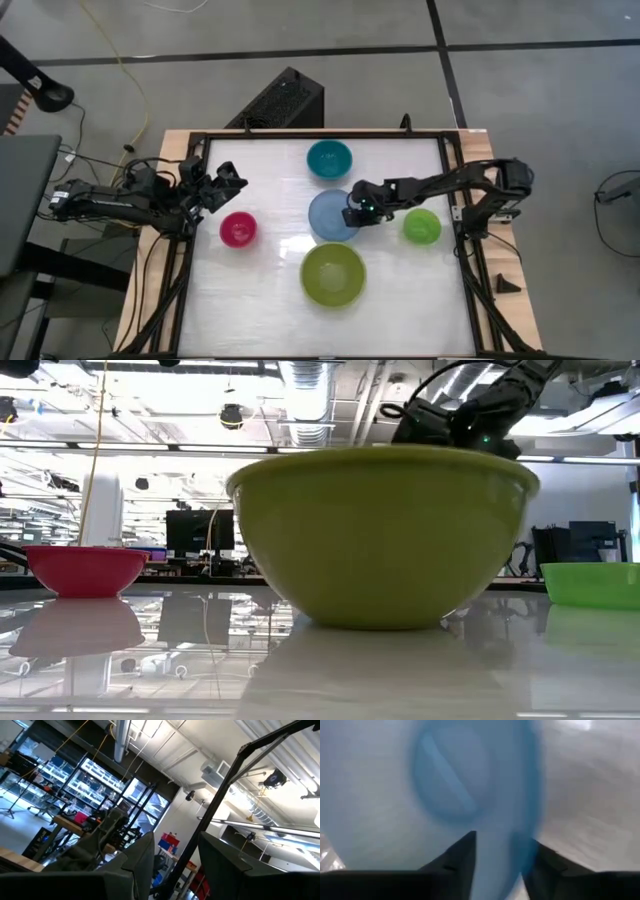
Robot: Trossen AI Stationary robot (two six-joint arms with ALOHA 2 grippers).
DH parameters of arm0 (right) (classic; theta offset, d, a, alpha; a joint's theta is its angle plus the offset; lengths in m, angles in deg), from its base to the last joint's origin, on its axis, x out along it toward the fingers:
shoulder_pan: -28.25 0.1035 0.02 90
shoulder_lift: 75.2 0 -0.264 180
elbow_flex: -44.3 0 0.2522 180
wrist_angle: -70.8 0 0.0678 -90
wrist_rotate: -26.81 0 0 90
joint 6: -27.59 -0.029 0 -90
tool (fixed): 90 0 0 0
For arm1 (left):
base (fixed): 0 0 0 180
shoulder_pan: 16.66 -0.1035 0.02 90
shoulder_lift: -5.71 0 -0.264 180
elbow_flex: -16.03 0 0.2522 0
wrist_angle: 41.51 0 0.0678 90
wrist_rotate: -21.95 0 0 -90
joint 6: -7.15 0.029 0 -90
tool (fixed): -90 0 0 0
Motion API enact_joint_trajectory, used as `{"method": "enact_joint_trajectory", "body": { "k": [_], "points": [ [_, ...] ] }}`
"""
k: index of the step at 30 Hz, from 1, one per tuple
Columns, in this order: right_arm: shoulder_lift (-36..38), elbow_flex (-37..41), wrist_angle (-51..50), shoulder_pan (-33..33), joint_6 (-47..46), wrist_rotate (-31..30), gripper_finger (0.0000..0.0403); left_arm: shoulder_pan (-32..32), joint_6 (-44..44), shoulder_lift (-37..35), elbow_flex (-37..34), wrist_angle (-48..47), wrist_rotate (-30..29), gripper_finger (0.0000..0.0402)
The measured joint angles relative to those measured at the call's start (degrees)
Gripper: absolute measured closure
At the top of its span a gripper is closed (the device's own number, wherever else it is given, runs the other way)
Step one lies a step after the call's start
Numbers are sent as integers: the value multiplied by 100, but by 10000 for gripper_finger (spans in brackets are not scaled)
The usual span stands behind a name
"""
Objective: Nest bowls inside each other
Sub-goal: Stack the blue bowl on the light green bowl
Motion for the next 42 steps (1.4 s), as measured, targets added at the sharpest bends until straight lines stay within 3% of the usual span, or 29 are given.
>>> {"method": "enact_joint_trajectory", "body": {
  "k": [4,5,16,23,31,37,42],
  "points": [
    [37,0,396,40,113,-424,365,0,1,-1,0,20,0,260],
    [120,4,417,40,164,-536,372,0,1,-1,0,18,0,260],
    [1156,0,853,123,782,-1029,369,0,169,1,0,10,-159,260],
    [1530,-59,1444,865,760,-222,369,-4,264,-1,0,-37,-311,260],
    [1012,-1341,-341,1916,752,160,369,-4,266,1,0,-40,-469,260],
    [70,-2789,-2533,2050,1372,547,369,-4,261,1,0,-42,-605,260],
    [-744,-3450,-3204,2016,1855,973,366,-2,192,1,0,-37,-605,260]
  ]
}}
